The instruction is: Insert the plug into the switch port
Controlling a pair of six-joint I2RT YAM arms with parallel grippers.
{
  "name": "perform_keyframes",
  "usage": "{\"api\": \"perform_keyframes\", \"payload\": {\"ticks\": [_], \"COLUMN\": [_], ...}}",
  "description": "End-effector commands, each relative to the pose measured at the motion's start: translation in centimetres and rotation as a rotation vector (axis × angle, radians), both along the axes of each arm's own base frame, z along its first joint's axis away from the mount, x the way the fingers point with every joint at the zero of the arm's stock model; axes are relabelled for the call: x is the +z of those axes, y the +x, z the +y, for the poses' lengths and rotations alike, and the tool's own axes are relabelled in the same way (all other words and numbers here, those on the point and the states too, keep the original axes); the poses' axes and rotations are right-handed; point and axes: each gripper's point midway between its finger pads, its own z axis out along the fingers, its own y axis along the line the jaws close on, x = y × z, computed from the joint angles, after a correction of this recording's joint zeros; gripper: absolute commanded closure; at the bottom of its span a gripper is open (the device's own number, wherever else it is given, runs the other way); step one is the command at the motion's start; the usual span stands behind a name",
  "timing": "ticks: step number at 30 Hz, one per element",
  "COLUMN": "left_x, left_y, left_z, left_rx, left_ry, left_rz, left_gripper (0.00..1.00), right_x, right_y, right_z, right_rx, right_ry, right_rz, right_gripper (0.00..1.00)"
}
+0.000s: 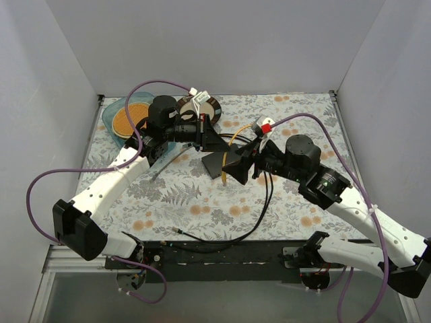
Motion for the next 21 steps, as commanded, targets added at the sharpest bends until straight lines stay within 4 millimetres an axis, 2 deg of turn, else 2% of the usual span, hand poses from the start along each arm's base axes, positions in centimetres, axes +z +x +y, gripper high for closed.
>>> {"api": "perform_keyframes", "payload": {"ticks": [1,6,9,11,13,15,16,17,18,19,21], "left_x": [2.6,3.9,4.8,5.1,5.3,5.1,5.0,4.7,4.8,4.6,4.6], "left_y": [-1.1,-1.9,-2.3,-2.7,-2.9,-3.1,-2.8,-2.6,-2.6,-1.3,-0.5], "left_z": [0.5,0.4,0.5,0.6,0.7,0.8,0.8,0.9,1.2,1.5,2.5], "left_rx": [-0.013,-0.028,-0.032,-0.037,-0.040,-0.039,-0.027,-0.008,0.015,0.102,0.213], "left_ry": [-0.042,-0.085,-0.109,-0.118,-0.126,-0.124,-0.119,-0.110,-0.103,-0.084,-0.058], "left_rz": [-0.071,-0.104,-0.128,-0.133,-0.142,-0.150,-0.155,-0.160,-0.176,-0.189,-0.221], "left_gripper": [1.00,1.00,1.00,1.00,1.00,0.98,0.89,0.66,0.50,0.35,0.03], "right_x": [3.2,1.4,0.5,0.3,0.8,1.3,2.2,2.9,2.8,3.2,4.1], "right_y": [-1.8,-2.2,-1.9,-1.7,-1.6,-1.5,-1.3,-1.3,-0.6,-0.3,0.7], "right_z": [2.2,4.3,4.8,4.7,4.5,4.0,3.8,3.3,2.8,2.4,0.7], "right_rx": [0.123,0.196,0.186,0.173,0.158,0.128,0.111,0.092,0.039,0.008,-0.106], "right_ry": [0.152,0.139,0.115,0.113,0.137,0.160,0.189,0.209,0.216,0.236,0.292], "right_rz": [0.036,0.145,0.181,0.186,0.182,0.168,0.147,0.134,0.129,0.122,0.119], "right_gripper": [0.21,0.37,0.41,0.48,0.79,0.98,0.99,0.99,0.99,0.99,0.99]}}
